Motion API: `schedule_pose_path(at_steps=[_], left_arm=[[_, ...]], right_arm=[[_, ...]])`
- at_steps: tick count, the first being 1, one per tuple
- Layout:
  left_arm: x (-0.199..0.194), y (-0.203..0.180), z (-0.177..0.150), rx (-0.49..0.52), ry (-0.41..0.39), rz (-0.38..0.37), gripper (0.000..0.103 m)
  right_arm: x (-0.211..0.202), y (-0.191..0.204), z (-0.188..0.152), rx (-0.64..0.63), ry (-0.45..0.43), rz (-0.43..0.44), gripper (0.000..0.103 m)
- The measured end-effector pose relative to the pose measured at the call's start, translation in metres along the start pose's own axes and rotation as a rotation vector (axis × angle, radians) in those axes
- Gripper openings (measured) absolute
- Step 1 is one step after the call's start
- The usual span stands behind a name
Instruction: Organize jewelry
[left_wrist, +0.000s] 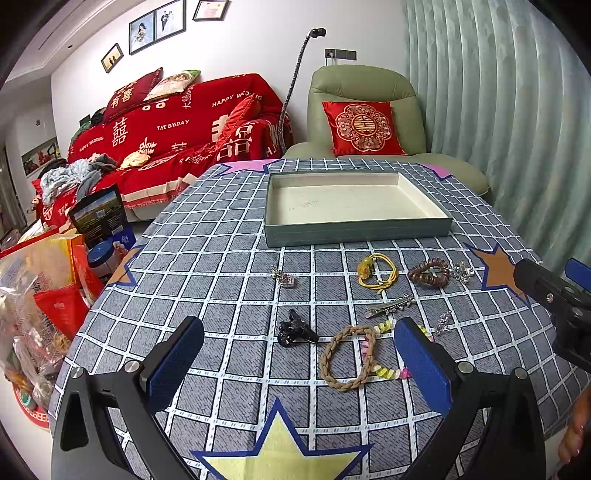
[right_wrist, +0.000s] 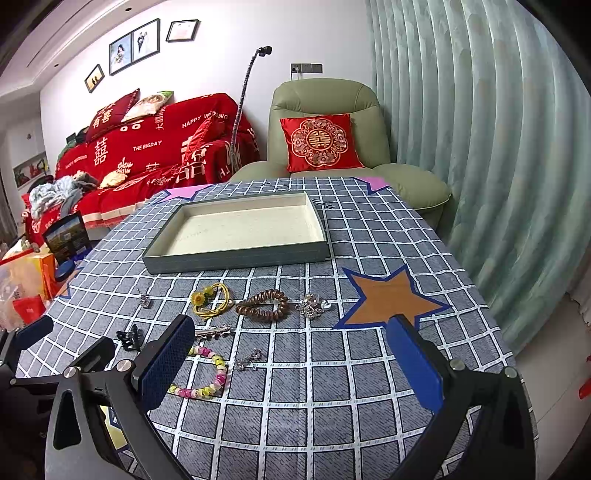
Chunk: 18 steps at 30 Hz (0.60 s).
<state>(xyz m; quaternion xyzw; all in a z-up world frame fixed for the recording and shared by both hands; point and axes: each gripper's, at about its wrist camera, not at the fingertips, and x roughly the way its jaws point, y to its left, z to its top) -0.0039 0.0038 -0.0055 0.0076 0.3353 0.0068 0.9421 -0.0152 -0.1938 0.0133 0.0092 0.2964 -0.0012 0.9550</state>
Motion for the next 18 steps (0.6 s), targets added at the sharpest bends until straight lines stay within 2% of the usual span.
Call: schedule_pose_path(at_steps=[18], left_arm=[[0.0009, -0.0014, -0.0003, 0.001, 0.004, 0.0, 0.103]], right_arm=[[0.0008, 0.0025, -0.0009, 0.003, 0.004, 0.003, 0.103]])
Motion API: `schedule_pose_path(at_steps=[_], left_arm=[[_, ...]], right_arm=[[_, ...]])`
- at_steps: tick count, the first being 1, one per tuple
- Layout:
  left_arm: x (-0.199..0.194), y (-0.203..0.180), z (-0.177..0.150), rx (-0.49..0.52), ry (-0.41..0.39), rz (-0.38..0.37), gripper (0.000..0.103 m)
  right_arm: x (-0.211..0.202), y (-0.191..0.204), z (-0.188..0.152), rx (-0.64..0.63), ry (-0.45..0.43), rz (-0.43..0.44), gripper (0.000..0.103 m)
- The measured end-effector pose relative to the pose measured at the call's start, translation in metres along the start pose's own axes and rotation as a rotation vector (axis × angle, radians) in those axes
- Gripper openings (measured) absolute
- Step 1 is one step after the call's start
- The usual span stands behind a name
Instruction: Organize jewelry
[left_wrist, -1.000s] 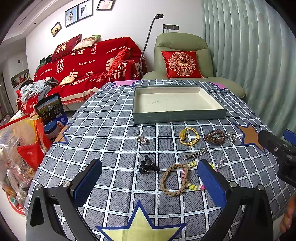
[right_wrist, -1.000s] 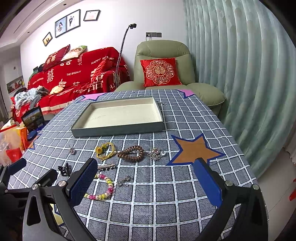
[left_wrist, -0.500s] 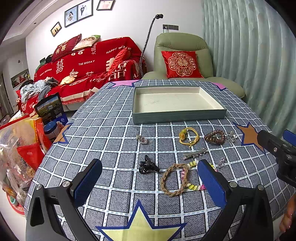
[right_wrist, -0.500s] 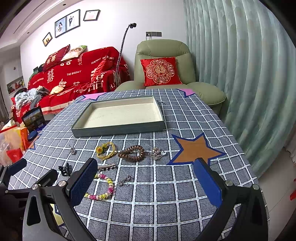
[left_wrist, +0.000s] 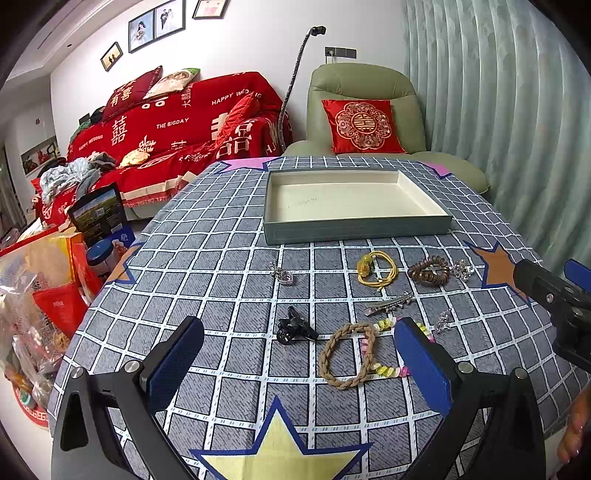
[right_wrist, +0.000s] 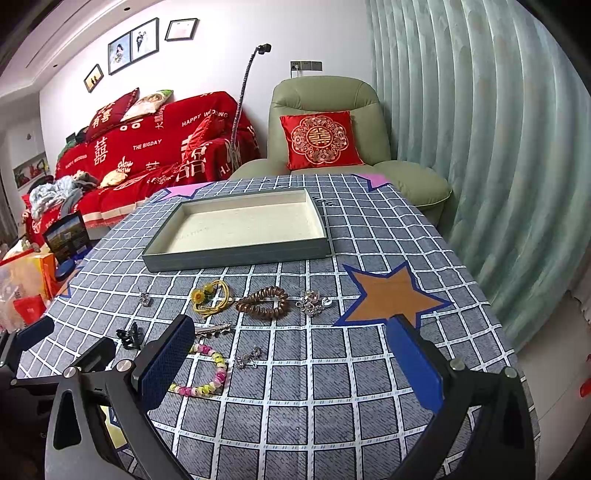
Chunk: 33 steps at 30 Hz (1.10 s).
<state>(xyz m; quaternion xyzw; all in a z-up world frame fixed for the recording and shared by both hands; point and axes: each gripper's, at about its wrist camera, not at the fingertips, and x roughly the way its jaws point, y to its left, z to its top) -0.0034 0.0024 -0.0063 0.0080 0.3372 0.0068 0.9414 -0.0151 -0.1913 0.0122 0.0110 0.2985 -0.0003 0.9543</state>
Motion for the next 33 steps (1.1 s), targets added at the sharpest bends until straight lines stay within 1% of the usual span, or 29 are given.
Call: schedule_pose_path(at_steps=[6, 12, 16, 18, 20, 26, 28, 33], left_arm=[[0.001, -0.001, 0.0, 0.0, 0.003, -0.001, 0.103], [0.007, 0.001, -0.002, -0.002, 0.026, -0.002, 0.103], [0.016, 0.009, 0.004, -0.01, 0.044, -0.006, 0.103], [0.022, 0.015, 0.007, -0.025, 0.063, -0.009, 0.103], [0.031, 0.023, 0.013, -0.045, 0.091, -0.029, 0.103], [0.056, 0.04, 0.034, -0.064, 0.134, -0.02, 0.103], [0.066, 0.044, 0.04, -0.074, 0.154, -0.023, 0.103], [0.095, 0.048, 0.047, -0.081, 0.214, -0.075, 0.103]], right_arm=[[0.0, 0.002, -0.002, -0.001, 0.003, -0.001, 0.103], [0.004, 0.001, -0.006, 0.005, 0.018, 0.005, 0.103], [0.009, -0.012, 0.0, 0.015, 0.043, 0.014, 0.103], [0.015, -0.021, 0.004, 0.035, 0.065, 0.023, 0.103], [0.023, -0.031, 0.009, 0.053, 0.099, 0.018, 0.103], [0.05, -0.059, 0.027, 0.07, 0.177, 0.017, 0.103], [0.063, -0.066, 0.032, 0.076, 0.216, 0.02, 0.103], [0.101, -0.072, 0.035, 0.072, 0.322, 0.043, 0.102]])
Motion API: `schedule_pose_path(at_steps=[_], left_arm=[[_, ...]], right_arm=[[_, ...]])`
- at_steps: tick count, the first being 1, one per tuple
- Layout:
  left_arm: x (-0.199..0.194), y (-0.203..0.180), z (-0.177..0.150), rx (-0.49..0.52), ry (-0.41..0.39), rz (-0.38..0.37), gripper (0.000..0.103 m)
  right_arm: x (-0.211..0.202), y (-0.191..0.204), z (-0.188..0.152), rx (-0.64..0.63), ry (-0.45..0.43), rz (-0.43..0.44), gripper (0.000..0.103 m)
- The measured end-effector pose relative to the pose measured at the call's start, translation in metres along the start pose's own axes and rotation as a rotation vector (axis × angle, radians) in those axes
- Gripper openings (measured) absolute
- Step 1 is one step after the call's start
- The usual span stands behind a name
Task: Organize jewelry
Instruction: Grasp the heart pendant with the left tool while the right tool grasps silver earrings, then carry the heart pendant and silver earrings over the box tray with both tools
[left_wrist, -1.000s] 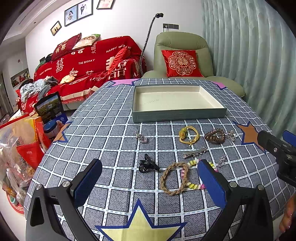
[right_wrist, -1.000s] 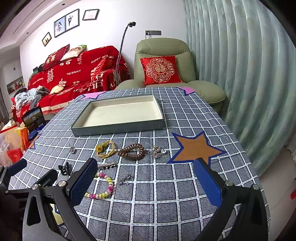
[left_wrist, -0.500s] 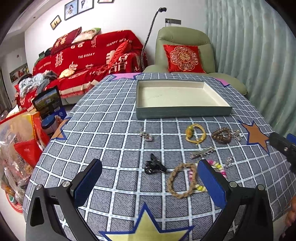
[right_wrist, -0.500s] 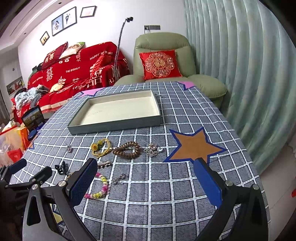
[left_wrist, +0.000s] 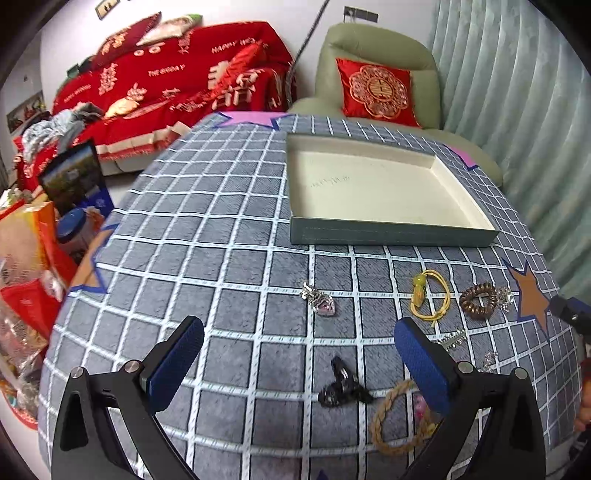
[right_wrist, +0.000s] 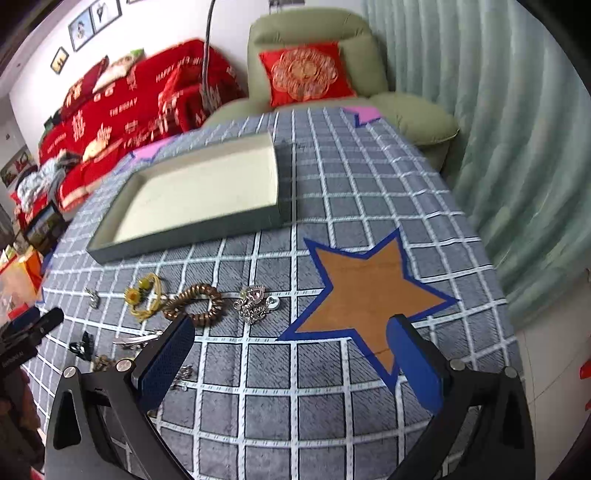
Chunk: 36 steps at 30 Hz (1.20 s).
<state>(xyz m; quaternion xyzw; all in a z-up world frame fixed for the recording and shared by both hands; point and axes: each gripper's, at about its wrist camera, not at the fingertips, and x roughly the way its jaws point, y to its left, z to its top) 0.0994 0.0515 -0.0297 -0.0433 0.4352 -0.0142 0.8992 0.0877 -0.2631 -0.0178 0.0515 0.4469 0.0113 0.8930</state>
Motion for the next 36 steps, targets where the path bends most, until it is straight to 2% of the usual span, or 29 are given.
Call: schedule_pose_path(at_steps=[2, 4, 6, 8, 9, 13, 14, 16, 18, 22, 23, 24, 25, 26, 27, 29, 31, 36], left_arm=[[0.008, -0.001, 0.003, 0.01, 0.01, -0.003, 0.103], [0.013, -0.002, 0.006, 0.02, 0.013, -0.007, 0.103], [0.018, -0.005, 0.009, 0.033, 0.016, -0.011, 0.103], [0.024, -0.008, 0.012, 0.049, 0.026, -0.014, 0.102], [0.029, -0.01, 0.014, 0.058, 0.037, -0.016, 0.097], [0.038, -0.014, 0.016, 0.075, 0.051, -0.017, 0.097], [0.04, -0.015, 0.016, 0.076, 0.054, -0.021, 0.097], [0.043, -0.016, 0.017, 0.079, 0.064, -0.028, 0.087], [0.048, -0.016, 0.018, 0.077, 0.078, -0.035, 0.086], [0.052, -0.019, 0.018, 0.088, 0.086, -0.04, 0.086], [0.053, -0.02, 0.018, 0.095, 0.087, -0.041, 0.084], [0.054, -0.022, 0.017, 0.102, 0.091, -0.042, 0.072], [0.057, -0.023, 0.017, 0.107, 0.105, -0.043, 0.066], [0.059, -0.024, 0.017, 0.106, 0.115, -0.043, 0.066], [0.059, -0.026, 0.016, 0.11, 0.105, -0.038, 0.066], [0.058, -0.028, 0.014, 0.123, 0.101, -0.033, 0.057], [0.056, -0.03, 0.014, 0.134, 0.092, -0.037, 0.034], [0.048, -0.025, 0.013, 0.088, 0.081, -0.106, 0.034]], right_arm=[[0.012, 0.003, 0.001, -0.023, 0.03, 0.003, 0.098], [0.021, 0.006, 0.001, -0.041, 0.051, 0.001, 0.088], [0.029, 0.007, 0.002, -0.046, 0.069, 0.01, 0.071], [0.036, 0.008, 0.004, -0.048, 0.078, 0.021, 0.064], [0.037, 0.01, 0.005, -0.052, 0.079, 0.023, 0.061], [0.045, 0.019, 0.01, -0.098, 0.081, 0.054, 0.054], [0.048, 0.021, 0.011, -0.112, 0.084, 0.059, 0.048], [0.052, 0.028, 0.01, -0.139, 0.096, 0.058, 0.041], [0.057, 0.031, 0.011, -0.145, 0.108, 0.065, 0.032], [0.065, 0.035, 0.014, -0.161, 0.108, 0.062, 0.028], [0.065, 0.036, 0.014, -0.166, 0.105, 0.063, 0.025], [0.065, 0.037, 0.015, -0.171, 0.102, 0.065, 0.021], [0.065, 0.038, 0.015, -0.175, 0.095, 0.069, 0.017], [0.064, 0.039, 0.014, -0.177, 0.089, 0.071, 0.009], [0.062, 0.039, 0.014, -0.179, 0.082, 0.077, 0.007], [0.061, 0.039, 0.014, -0.175, 0.076, 0.081, 0.007], [0.057, 0.037, 0.012, -0.162, 0.066, 0.092, 0.007], [0.044, 0.025, 0.012, -0.088, 0.047, 0.15, 0.007]])
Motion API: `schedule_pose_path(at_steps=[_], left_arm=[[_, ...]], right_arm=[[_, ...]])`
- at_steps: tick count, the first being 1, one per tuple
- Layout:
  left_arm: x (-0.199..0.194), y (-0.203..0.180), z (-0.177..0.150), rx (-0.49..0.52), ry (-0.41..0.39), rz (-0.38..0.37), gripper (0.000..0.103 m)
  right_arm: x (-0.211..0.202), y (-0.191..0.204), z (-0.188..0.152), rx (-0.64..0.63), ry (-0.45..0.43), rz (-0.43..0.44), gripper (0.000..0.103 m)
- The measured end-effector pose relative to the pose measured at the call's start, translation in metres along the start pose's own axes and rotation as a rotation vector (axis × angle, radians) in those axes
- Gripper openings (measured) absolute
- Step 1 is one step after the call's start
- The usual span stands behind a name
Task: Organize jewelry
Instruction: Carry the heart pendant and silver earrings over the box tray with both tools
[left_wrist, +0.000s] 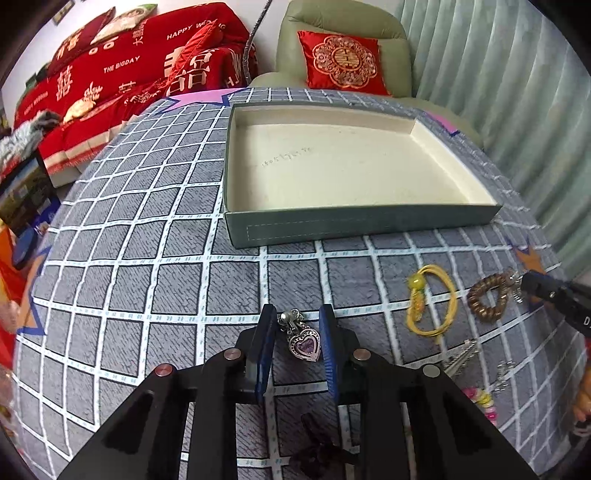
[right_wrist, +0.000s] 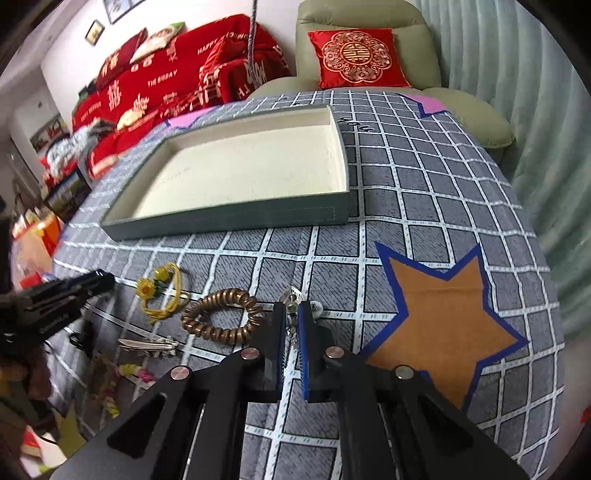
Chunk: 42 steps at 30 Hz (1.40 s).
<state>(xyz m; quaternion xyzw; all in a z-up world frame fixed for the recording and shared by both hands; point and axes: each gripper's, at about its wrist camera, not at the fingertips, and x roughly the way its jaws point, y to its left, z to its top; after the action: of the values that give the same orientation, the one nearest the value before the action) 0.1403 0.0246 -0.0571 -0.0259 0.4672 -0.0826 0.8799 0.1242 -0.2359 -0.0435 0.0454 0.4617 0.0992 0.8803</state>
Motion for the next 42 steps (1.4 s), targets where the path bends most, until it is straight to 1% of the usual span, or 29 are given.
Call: schedule_pose_path(at_steps=[4, 9, 13, 15, 16, 18, 20, 21, 22, 23, 24, 25, 27, 29, 31, 33, 34, 35, 36, 37, 40, 42], left_arm=[[-0.014, 0.004, 0.0, -0.019, -0.032, -0.041, 0.034], [-0.036, 0.008, 0.006, -0.032, -0.07, -0.065, 0.034], [-0.049, 0.012, 0.012, -0.035, -0.099, -0.076, 0.034], [-0.052, 0.011, 0.013, -0.031, -0.11, -0.069, 0.034], [-0.052, 0.012, 0.013, -0.031, -0.111, -0.066, 0.034], [-0.052, 0.011, 0.013, -0.034, -0.107, -0.067, 0.034], [-0.051, 0.01, 0.011, -0.033, -0.102, -0.069, 0.034], [-0.051, 0.009, 0.009, -0.031, -0.101, -0.07, 0.034], [-0.051, 0.009, 0.008, -0.028, -0.099, -0.07, 0.034], [-0.051, 0.008, 0.008, -0.027, -0.099, -0.07, 0.034], [-0.052, 0.007, 0.008, -0.026, -0.099, -0.07, 0.034], [-0.052, 0.007, 0.008, -0.024, -0.1, -0.07, 0.034], [-0.053, 0.006, 0.008, -0.02, -0.103, -0.07, 0.034], [-0.055, 0.004, 0.007, -0.015, -0.107, -0.069, 0.034], [-0.056, 0.002, 0.007, -0.009, -0.11, -0.067, 0.034], [-0.056, 0.001, 0.006, -0.005, -0.11, -0.067, 0.034], [-0.056, 0.0, 0.005, -0.003, -0.109, -0.066, 0.034], [-0.056, -0.001, 0.004, -0.002, -0.108, -0.065, 0.034], [-0.056, -0.001, 0.003, -0.002, -0.106, -0.063, 0.034], [-0.056, -0.002, 0.003, -0.004, -0.104, -0.063, 0.034], [-0.057, -0.003, 0.0, 0.0, -0.103, -0.063, 0.034], [-0.057, -0.005, 0.0, 0.012, -0.106, -0.057, 0.034]], right_arm=[[-0.01, -0.01, 0.002, 0.069, -0.009, 0.058, 0.007], [-0.022, -0.025, 0.012, 0.156, -0.03, 0.148, 0.007], [-0.027, -0.034, 0.018, 0.219, -0.04, 0.227, 0.007], [-0.027, -0.036, 0.018, 0.244, -0.034, 0.25, 0.007], [-0.025, -0.036, 0.017, 0.246, -0.029, 0.243, 0.007], [-0.02, -0.035, 0.017, 0.222, -0.01, 0.197, 0.008], [-0.014, -0.034, 0.013, 0.208, 0.017, 0.183, 0.008], [-0.012, -0.035, 0.011, 0.209, 0.032, 0.184, 0.012], [-0.01, -0.036, 0.011, 0.209, 0.042, 0.182, 0.018], [-0.01, -0.037, 0.008, 0.208, 0.044, 0.171, 0.034], [-0.01, -0.039, 0.008, 0.209, 0.04, 0.151, 0.047], [-0.011, -0.042, 0.007, 0.214, 0.035, 0.137, 0.048], [-0.012, -0.049, 0.007, 0.227, 0.031, 0.13, 0.048], [-0.011, -0.049, 0.008, 0.206, 0.039, 0.107, 0.047], [-0.012, -0.038, 0.005, 0.114, 0.039, 0.049, 0.044], [-0.011, -0.022, 0.004, -0.012, 0.041, -0.003, 0.04], [-0.01, -0.016, 0.003, -0.052, 0.045, -0.018, 0.038], [-0.008, -0.01, 0.002, -0.094, 0.053, -0.044, 0.035], [-0.005, -0.007, 0.0, -0.111, 0.06, -0.072, 0.033], [-0.004, -0.008, -0.001, -0.107, 0.063, -0.08, 0.033], [-0.003, -0.018, -0.007, -0.06, 0.081, -0.047, 0.033], [-0.001, -0.019, -0.01, -0.068, 0.099, -0.043, 0.033]])
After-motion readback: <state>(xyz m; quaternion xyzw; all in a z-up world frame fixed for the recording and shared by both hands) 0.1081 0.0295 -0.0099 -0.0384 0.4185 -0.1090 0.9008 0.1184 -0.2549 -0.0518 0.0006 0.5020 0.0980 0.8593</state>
